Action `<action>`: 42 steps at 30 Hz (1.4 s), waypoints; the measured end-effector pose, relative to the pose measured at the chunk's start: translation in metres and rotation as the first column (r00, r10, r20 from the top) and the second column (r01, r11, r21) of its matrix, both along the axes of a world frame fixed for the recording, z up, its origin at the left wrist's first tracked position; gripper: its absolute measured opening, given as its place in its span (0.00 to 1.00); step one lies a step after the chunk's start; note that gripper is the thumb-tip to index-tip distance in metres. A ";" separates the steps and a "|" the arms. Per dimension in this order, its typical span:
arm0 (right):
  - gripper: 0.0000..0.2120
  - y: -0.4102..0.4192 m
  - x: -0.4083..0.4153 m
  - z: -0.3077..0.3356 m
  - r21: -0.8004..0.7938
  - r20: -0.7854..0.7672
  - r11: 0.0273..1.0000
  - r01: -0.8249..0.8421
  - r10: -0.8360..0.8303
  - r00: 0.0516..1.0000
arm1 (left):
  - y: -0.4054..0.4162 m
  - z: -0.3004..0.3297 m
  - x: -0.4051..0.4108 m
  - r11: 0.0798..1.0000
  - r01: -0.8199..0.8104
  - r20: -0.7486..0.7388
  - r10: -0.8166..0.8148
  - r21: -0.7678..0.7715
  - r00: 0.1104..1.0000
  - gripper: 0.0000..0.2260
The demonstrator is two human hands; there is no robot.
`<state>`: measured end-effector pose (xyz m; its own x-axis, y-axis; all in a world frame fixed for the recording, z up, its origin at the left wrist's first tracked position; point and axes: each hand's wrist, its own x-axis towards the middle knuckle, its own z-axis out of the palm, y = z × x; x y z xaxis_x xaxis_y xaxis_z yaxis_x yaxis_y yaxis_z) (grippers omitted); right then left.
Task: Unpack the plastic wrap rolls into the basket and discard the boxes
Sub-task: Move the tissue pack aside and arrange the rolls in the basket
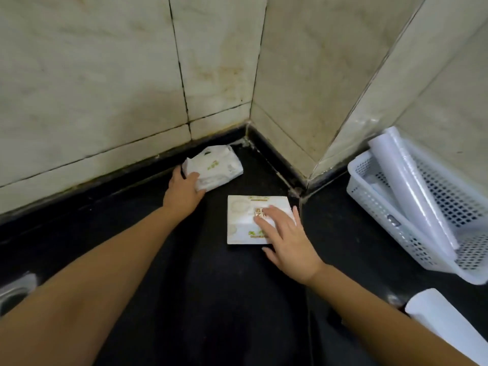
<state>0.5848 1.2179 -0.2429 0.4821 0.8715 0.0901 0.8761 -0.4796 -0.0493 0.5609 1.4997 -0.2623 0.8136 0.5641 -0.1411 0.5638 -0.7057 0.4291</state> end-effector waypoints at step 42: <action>0.24 0.102 0.135 0.030 0.171 -0.880 0.834 0.524 -0.110 0.462 | -0.061 0.027 0.033 0.409 -0.060 0.257 0.674 -0.911 0.693 0.25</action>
